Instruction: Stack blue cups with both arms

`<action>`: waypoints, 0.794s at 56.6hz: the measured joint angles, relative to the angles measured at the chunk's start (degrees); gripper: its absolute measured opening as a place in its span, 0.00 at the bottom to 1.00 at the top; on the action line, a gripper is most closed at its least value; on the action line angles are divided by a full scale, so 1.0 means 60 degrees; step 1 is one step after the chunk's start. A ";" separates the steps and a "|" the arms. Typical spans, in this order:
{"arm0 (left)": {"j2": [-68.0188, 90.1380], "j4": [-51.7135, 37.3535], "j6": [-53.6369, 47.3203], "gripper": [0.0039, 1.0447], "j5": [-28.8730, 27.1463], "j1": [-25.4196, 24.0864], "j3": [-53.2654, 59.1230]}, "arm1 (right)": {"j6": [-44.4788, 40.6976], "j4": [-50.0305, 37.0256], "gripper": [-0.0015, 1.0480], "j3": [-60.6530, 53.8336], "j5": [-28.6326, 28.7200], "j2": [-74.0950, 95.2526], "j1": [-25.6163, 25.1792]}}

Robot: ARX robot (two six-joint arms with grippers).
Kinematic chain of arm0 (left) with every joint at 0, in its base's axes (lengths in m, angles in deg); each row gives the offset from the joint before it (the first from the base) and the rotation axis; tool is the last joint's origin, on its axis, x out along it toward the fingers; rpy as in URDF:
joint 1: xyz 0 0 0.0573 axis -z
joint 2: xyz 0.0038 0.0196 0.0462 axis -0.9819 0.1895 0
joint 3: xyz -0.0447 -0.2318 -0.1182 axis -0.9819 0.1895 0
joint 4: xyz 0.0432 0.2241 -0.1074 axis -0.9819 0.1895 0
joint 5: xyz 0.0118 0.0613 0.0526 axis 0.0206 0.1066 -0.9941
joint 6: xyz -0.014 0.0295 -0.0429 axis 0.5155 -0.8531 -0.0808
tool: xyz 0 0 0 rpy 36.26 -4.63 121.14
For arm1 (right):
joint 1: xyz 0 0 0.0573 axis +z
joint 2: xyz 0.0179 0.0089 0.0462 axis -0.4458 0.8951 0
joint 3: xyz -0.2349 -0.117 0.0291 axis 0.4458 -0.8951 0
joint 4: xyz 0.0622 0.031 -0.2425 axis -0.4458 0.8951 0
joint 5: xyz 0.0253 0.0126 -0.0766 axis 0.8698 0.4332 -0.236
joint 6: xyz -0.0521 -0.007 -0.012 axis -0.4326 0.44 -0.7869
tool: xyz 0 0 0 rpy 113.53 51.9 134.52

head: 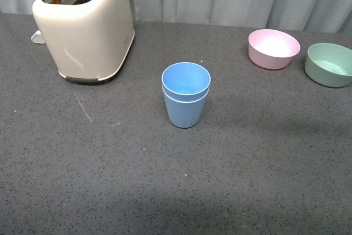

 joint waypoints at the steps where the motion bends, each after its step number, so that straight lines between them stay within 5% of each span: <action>1: 0.0000 0.0000 0.0000 0.94 -0.0004 0.0000 0.0000 | 0.0000 0.0000 0.01 -0.0135 0.0069 -0.0058 -0.0058; 23: 0.0000 0.0007 0.0000 0.94 -0.0007 -0.0004 0.0000 | -0.0004 0.0958 0.01 -0.2138 0.0987 -0.2994 -0.1002; 45: 0.0000 0.0007 0.0000 0.94 -0.0007 0.0000 0.0000 | 0.0000 0.3424 0.01 -0.3122 0.2058 -0.6510 -0.2102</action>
